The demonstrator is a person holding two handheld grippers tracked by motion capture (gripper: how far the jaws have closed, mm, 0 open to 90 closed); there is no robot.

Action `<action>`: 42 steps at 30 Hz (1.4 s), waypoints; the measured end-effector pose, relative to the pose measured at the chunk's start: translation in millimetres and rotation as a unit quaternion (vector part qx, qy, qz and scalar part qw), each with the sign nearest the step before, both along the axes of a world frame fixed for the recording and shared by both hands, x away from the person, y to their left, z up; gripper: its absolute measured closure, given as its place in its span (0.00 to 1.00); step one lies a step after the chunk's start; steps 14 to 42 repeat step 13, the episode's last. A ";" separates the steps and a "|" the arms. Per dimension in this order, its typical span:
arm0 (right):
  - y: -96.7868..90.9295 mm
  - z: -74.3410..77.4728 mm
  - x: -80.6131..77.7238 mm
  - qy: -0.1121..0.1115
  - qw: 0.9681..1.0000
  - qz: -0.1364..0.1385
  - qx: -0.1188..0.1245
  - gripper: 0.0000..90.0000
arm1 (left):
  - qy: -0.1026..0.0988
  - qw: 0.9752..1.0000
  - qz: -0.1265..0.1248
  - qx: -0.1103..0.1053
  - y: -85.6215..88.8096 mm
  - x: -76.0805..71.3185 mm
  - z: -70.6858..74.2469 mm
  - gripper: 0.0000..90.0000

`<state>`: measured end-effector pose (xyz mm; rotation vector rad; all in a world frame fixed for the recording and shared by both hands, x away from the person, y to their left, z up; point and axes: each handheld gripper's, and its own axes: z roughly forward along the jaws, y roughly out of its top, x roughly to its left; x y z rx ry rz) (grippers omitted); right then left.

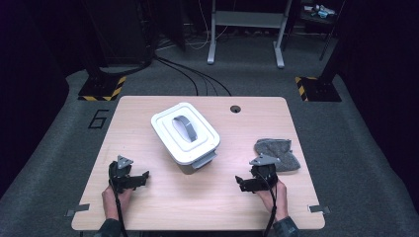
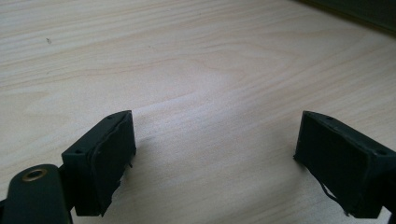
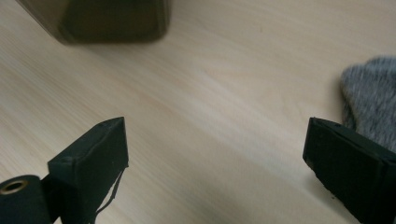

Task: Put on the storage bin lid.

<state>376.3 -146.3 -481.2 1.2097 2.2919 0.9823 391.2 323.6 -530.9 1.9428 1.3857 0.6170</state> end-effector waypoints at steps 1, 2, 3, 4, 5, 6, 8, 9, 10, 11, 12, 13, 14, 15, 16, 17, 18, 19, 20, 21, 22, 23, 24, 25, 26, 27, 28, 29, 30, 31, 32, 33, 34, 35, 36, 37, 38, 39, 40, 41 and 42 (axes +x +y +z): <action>-2.8 -5.9 -1.3 0.003 1.000 -0.004 0.002 0.07 | 0.002 1.000 -0.001 0.001 0.3 0.0 0.4 0.13; -5.2 -11.4 -2.7 0.008 1.000 -0.008 0.002 0.07 | 0.000 1.000 0.000 0.000 0.0 0.1 0.0 0.13; -7.1 -16.5 -3.9 0.011 1.000 -0.013 0.001 0.06 | 0.002 1.000 -0.001 0.001 0.2 0.0 0.3 0.13; -10.3 -21.3 -4.8 0.013 1.000 -0.013 -0.002 0.06 | 0.002 1.000 -0.001 0.001 0.3 0.0 0.4 0.13; -13.2 -25.6 -5.4 0.014 1.000 -0.015 -0.004 0.06 | 0.002 1.000 -0.001 0.001 0.2 0.0 0.4 0.13; -14.3 -29.3 -6.7 0.015 1.000 -0.022 -0.001 0.06 | 0.002 1.000 -0.001 0.001 0.3 0.0 0.4 0.13; -18.7 -35.1 -8.7 0.012 1.000 -0.023 -0.006 0.06 | 0.002 1.000 -0.001 0.001 0.2 0.0 0.4 0.13; -20.5 -37.6 -9.2 0.011 1.000 -0.025 -0.007 0.06 | 0.002 1.000 -0.001 0.001 0.2 0.0 0.4 0.13; -21.6 -39.9 -9.8 0.010 1.000 -0.027 -0.006 0.06 | 0.002 1.000 -0.001 0.001 0.2 0.0 0.4 0.13; -22.7 -41.4 -10.6 0.014 0.999 -0.028 -0.007 0.06 | 0.002 1.000 -0.001 0.001 0.2 0.0 0.4 0.13; -23.7 -42.8 -11.5 0.014 0.999 -0.030 -0.009 0.06 | 0.002 1.000 -0.001 0.001 0.2 0.0 0.4 0.13; -24.9 -44.1 -11.2 0.009 1.000 -0.029 -0.008 0.06 | 0.002 1.000 -0.001 0.001 0.1 0.0 0.4 0.13; -24.9 -44.1 -11.2 0.009 1.000 -0.029 -0.008 0.06 | 0.002 1.000 -0.001 0.001 0.1 0.0 0.4 0.13; -24.9 -44.1 -11.2 0.009 1.000 -0.029 -0.008 0.06 | 0.002 1.000 -0.001 0.001 0.1 0.0 0.4 0.13; -24.9 -44.1 -11.2 0.009 1.000 -0.029 -0.008 0.06 | 0.002 1.000 -0.001 0.001 0.1 0.0 0.4 0.13; -24.9 -44.1 -11.2 0.009 1.000 -0.029 -0.008 0.06 | 0.002 1.000 -0.001 0.001 0.1 0.0 0.4 0.13; -24.9 -44.1 -11.2 0.009 1.000 -0.029 -0.008 0.06 | 0.002 1.000 -0.001 0.001 0.1 0.0 0.4 0.13; -24.9 -44.1 -11.2 0.009 1.000 -0.029 -0.008 0.06 | 0.002 1.000 -0.001 0.001 0.1 0.0 0.4 0.13; -24.9 -44.1 -11.2 0.009 1.000 -0.029 -0.008 0.06 | 0.002 1.000 -0.001 0.001 0.1 0.0 0.4 0.13; -24.9 -44.1 -11.2 0.009 1.000 -0.029 -0.008 0.06 | 0.002 1.000 -0.001 0.001 0.1 0.0 0.4 0.13; -24.9 -44.1 -11.2 0.009 1.000 -0.029 -0.008 0.06 | 0.002 1.000 -0.001 0.001 0.1 0.0 0.4 0.13; -24.9 -44.1 -11.2 0.009 1.000 -0.029 -0.008 0.06 | 0.002 1.000 -0.001 0.001 0.1 0.0 0.4 0.13; -24.9 -44.1 -11.2 0.009 1.000 -0.029 -0.008 0.06 | 0.002 1.000 -0.001 0.001 0.1 0.0 0.4 0.13; -24.9 -44.1 -11.2 0.009 1.000 -0.029 -0.008 0.06 | 0.002 1.000 -0.001 0.001 0.1 0.0 0.4 0.13; -24.9 -44.1 -11.2 0.009 1.000 -0.029 -0.008 0.06 | 0.002 1.000 -0.001 0.001 0.1 0.0 0.4 0.13; -24.9 -44.1 -11.2 0.009 1.000 -0.029 -0.008 0.06 | 0.002 1.000 -0.001 0.001 0.1 0.0 0.4 0.13; -24.9 -44.1 -11.2 0.009 1.000 -0.029 -0.008 0.06 | 0.002 1.000 -0.001 0.001 0.1 0.0 0.4 0.13; -24.9 -44.1 -11.2 0.009 1.000 -0.029 -0.008 0.06 | 0.002 1.000 -0.001 0.001 0.1 0.0 0.4 0.13; -24.9 -44.1 -11.2 0.009 1.000 -0.029 -0.008 0.06 | 0.002 1.000 -0.001 0.001 0.1 0.0 0.4 0.13; -24.9 -44.1 -11.2 0.009 1.000 -0.029 -0.008 0.06 | 0.002 1.000 -0.001 0.001 0.1 0.0 0.4 0.13; -24.9 -44.1 -11.2 0.009 1.000 -0.029 -0.008 0.06 | 0.002 1.000 -0.001 0.001 0.1 0.0 0.4 0.13; -24.9 -44.1 -11.2 0.009 1.000 -0.029 -0.008 0.06 | 0.002 1.000 -0.001 0.001 0.1 0.0 0.4 0.13; -24.9 -44.1 -11.2 0.009 1.000 -0.029 -0.008 0.06 | 0.002 1.000 -0.001 0.001 0.1 0.0 0.4 0.13; -24.9 -44.1 -11.2 0.009 1.000 -0.029 -0.008 0.06 | 0.002 1.000 -0.001 0.001 0.1 0.0 0.4 0.13; -24.9 -44.1 -11.2 0.009 1.000 -0.029 -0.008 0.06 | 0.002 1.000 -0.001 0.001 0.1 0.0 0.4 0.13; -24.9 -44.1 -11.2 0.009 1.000 -0.029 -0.008 0.06 | 0.002 1.000 -0.001 0.001 0.1 0.0 0.4 0.13; -24.9 -44.1 -11.2 0.009 1.000 -0.029 -0.008 0.06 | 0.002 1.000 -0.001 0.001 0.1 0.0 0.4 0.13; -24.9 -44.1 -11.2 0.009 1.000 -0.029 -0.008 0.06 | 0.002 1.000 -0.001 0.001 0.1 0.0 0.4 0.13; -24.9 -44.1 -11.2 0.009 1.000 -0.029 -0.008 0.06 | 0.002 1.000 -0.001 0.001 0.1 0.0 0.4 0.13; -24.9 -44.1 -11.2 0.009 1.000 -0.029 -0.008 0.06 | 0.002 1.000 -0.001 0.001 0.1 0.0 0.4 0.13; -24.9 -44.1 -11.2 0.009 1.000 -0.029 -0.008 0.06 | 0.002 1.000 -0.001 0.001 0.1 0.0 0.4 0.13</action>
